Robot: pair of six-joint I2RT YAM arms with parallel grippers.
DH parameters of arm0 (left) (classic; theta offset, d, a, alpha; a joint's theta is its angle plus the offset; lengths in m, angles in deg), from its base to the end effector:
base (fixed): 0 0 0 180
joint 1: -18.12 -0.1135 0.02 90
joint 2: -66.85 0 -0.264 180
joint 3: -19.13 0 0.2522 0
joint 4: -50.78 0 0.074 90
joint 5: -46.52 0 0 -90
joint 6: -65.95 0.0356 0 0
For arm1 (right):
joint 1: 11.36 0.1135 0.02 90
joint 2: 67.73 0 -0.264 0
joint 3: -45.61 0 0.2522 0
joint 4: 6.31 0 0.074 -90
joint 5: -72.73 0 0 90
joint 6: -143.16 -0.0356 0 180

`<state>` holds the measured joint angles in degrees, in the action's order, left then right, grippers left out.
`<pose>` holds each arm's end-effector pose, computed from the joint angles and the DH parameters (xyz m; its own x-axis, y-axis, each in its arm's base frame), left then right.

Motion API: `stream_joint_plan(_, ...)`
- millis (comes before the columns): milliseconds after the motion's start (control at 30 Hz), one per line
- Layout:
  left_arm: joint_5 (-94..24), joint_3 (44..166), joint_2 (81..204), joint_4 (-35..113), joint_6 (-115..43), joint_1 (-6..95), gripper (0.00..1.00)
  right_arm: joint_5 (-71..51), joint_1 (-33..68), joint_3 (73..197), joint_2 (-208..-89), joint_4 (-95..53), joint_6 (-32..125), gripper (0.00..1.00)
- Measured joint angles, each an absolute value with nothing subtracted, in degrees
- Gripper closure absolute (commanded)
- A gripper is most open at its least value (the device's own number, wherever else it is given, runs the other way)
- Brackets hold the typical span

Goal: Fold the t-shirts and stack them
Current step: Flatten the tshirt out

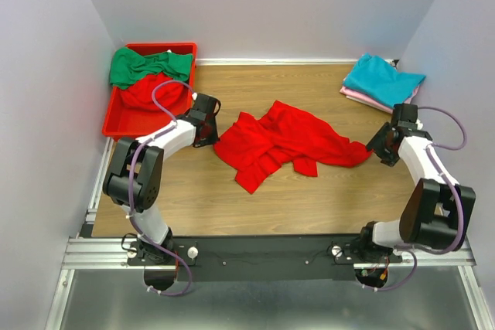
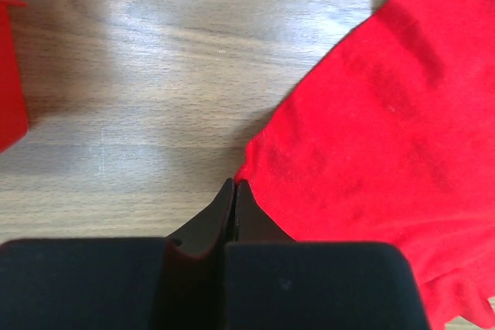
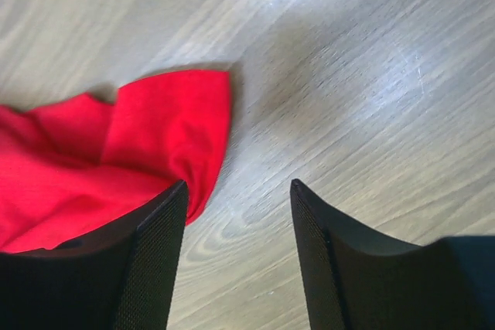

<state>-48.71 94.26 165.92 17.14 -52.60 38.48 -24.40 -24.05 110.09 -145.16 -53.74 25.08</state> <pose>0.3300 -0.1190 0.1795 -0.8389 -0.1963 -0.5077 -0.1141 0.9754 -0.1886 0.2550 -0.0619 0.2196 -0.6175 0.6178 -0.4869 0.6443 0.7523 0.1374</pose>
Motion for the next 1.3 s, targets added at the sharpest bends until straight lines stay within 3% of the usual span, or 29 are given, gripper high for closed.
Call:
stream_joint_plan(667,-46.7,90.3,164.0,17.2,-52.6,38.5,1.0,-21.0,-25.4,111.1,-159.9,-44.1,27.3,0.57)
stream_joint_plan(767,-46.6,90.3,164.0,17.2,-52.5,38.5,1.0,-20.9,-25.4,111.6,-161.2,-43.2,27.7,0.64)
stream_joint_plan(867,-46.2,90.3,164.0,17.2,-52.5,38.5,1.0,-20.9,-25.4,112.3,-162.1,-42.3,28.1,0.82)
stream_joint_plan(1000,-44.6,90.3,164.0,17.3,-52.4,38.5,1.0,-20.9,-25.4,113.4,-163.4,-41.6,28.8,0.98)
stream_joint_plan(1300,-41.1,94.5,159.5,15.7,-53.1,36.1,1.0,-20.9,-25.4,117.1,-161.9,-44.4,29.3,0.99)
